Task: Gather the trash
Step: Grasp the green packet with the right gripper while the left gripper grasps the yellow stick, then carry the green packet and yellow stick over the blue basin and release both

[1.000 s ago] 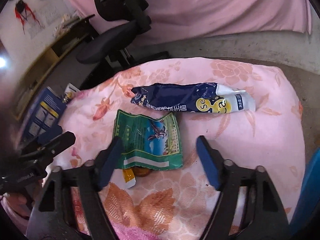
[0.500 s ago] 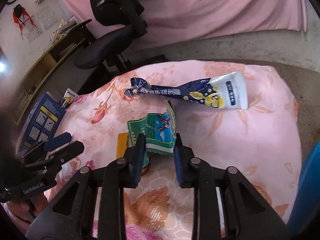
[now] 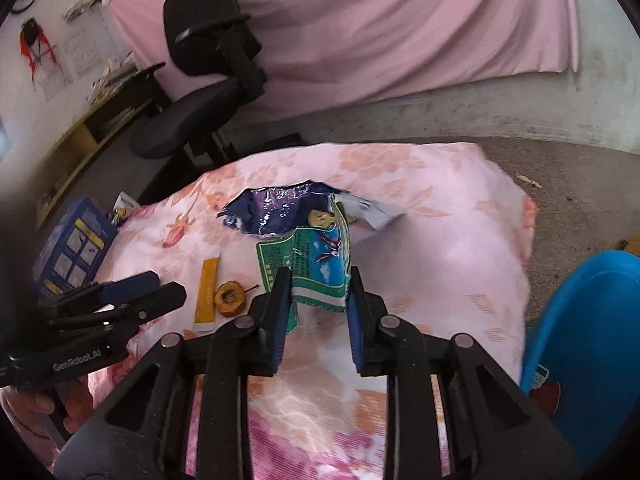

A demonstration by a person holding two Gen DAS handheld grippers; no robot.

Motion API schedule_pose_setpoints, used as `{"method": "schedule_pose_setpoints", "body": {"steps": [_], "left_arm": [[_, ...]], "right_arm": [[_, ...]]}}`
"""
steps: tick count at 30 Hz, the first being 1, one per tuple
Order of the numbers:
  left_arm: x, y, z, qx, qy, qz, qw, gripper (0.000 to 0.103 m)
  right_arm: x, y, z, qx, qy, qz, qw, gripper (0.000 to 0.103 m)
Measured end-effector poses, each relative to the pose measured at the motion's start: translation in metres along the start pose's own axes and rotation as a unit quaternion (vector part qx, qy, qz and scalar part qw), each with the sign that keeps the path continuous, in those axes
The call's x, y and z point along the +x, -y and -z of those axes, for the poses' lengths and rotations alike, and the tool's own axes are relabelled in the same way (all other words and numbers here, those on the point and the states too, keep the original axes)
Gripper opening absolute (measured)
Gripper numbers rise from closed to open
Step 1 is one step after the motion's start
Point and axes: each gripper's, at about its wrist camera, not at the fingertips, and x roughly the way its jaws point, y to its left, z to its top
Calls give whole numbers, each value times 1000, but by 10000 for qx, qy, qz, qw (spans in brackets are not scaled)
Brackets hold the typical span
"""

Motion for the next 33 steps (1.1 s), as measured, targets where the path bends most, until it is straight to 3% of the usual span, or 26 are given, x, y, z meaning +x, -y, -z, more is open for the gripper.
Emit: {"method": "schedule_pose_setpoints", "body": {"steps": [3,8,10,12,16,18,25,28,33], "left_arm": [[7,10,-3,14,-46,-10,10000,45],[24,33,-4,482,-130,-439,9978,40],[26,34,-2,533,-155,-364,9978,33],[27,32,-1,581,-178,-449,9971,19],[27,21,-1,433,-221,-273,9984,12],[24,15,-1,336,-242,-187,9990,2],[1,4,8,217,-86,164,9996,1],[-17,7,14,146,243,337,9990,1],[-57,19,16,287,1244,504,9905,1]], "right_arm": [[-2,5,0,49,5,-2,10000,55],[-3,9,0,113,-6,-50,9999,55],[-3,10,0,102,-16,-43,9999,55],[-3,8,1,105,-20,-39,9999,55],[-3,10,3,153,-84,-179,9997,55],[-4,11,5,180,-106,-273,9994,55],[-15,6,10,136,40,-349,9993,55],[-28,-2,12,5,301,-410,9987,55],[-60,-15,17,-279,1104,-239,9932,55]]}}
